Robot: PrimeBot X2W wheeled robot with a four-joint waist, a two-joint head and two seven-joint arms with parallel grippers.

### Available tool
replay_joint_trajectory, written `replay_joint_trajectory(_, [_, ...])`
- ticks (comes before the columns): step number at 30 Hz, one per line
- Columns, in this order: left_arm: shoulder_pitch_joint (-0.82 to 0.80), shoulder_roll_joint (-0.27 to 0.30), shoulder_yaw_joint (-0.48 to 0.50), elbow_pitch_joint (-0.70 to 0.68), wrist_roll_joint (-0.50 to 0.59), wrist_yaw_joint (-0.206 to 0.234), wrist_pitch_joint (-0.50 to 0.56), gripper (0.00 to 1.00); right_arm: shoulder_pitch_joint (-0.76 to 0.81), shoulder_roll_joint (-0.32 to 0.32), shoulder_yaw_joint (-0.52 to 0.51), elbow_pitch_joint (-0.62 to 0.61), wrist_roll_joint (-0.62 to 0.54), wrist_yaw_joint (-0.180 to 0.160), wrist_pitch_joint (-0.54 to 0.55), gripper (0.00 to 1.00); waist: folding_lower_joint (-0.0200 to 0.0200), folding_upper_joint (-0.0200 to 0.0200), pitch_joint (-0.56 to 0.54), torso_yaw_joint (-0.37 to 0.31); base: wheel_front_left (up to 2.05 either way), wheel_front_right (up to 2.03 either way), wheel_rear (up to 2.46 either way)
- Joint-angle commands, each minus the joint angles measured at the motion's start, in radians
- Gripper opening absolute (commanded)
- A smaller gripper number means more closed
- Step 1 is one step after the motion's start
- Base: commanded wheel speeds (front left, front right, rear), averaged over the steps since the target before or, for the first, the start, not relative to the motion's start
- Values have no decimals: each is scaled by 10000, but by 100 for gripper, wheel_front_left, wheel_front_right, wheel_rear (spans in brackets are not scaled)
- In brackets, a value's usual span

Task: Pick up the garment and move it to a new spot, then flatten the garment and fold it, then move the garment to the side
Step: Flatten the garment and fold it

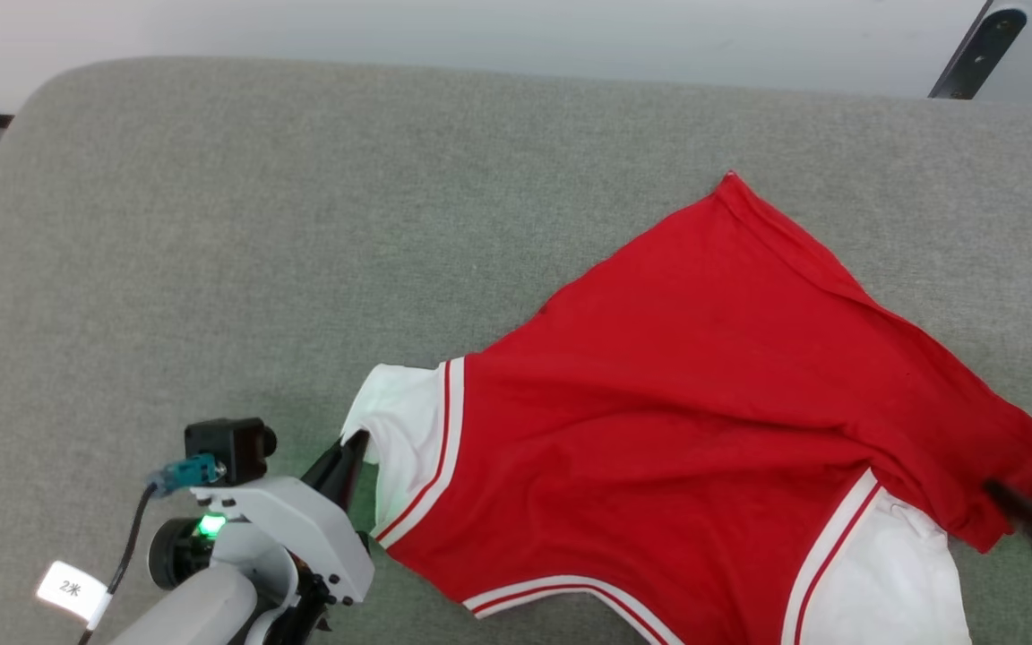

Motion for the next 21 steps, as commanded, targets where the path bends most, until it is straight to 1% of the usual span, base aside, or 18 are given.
replay_joint_trajectory(1, [86, 33, 23, -46, -51, 48, -46, 0, 155, 92, -193, -224, 27, -14, -160, 100, 0, -1, -66, -36, 0, 0, 0])
replay_joint_trajectory(3, [168, 41, 25, -105, -60, 98, -59, 0, 196, 301, -313, -831, -102, -13, -608, 100, 0, -1, -110, -60, 0, 0, 0])
replay_joint_trajectory(5, [217, 54, 24, -154, -61, 127, -70, 0, 232, 385, -541, -1103, -212, -14, -1150, 100, 0, -1, -133, -70, 0, 0, 0])
replay_joint_trajectory(6, [208, 46, 11, -186, -61, 138, -55, 0, 245, 299, -379, -1281, -249, -11, -1491, 100, 0, -1, -144, -68, 0, 0, 0])
replay_joint_trajectory(8, [204, 46, 4, -231, -60, 131, -41, 0, 190, 326, -228, -1480, -250, -13, -2224, 100, 0, -1, -160, -64, 0, 0, 0])
replay_joint_trajectory(11, [173, 23, -18, -289, -41, 142, -31, 0, -152, -110, 352, -1756, -270, -14, -3978, 100, 0, -1, -146, -10, 0, 0, 0])
replay_joint_trajectory(13, [112, -14, -41, -316, -11, 125, -21, 0, -307, -625, 1112, -1802, -348, -11, -5385, 100, 0, -1, -110, 67, 0, 0, 0])
replay_joint_trajectory(15, [41, -62, -75, -305, 16, 97, -16, 0, -462, -705, 1408, -1492, -421, -14, -6534, 100, 0, -1, -80, 164, 0, 0, 0])
replay_joint_trajectory(16, [3, -107, -96, -301, 29, 75, -1, 0, -619, -850, 1682, -1345, -466, -9, -7033, 100, 0, -1, -59, 228, 0, 0, 0])
replay_joint_trajectory(17, [-15, -152, -102, -290, 15, 60, 6, 0, -770, -859, 1797, -1100, -469, -16, -7412, 100, 0, -1, -36, 288, 0, 0, 0])
replay_joint_trajectory(19, [-86, -235, -138, -247, 30, 28, 13, 0, -1081, -873, 2077, -513, -429, -14, -7898, 100, 0, -1, 29, 436, 0, 0, 0])
replay_joint_trajectory(21, [-205, -324, -188, -196, 66, -34, 31, 0, -1535, -904, 2360, 141, -300, -14, -7936, 100, 0, -1, 103, 617, 0, 0, 0])
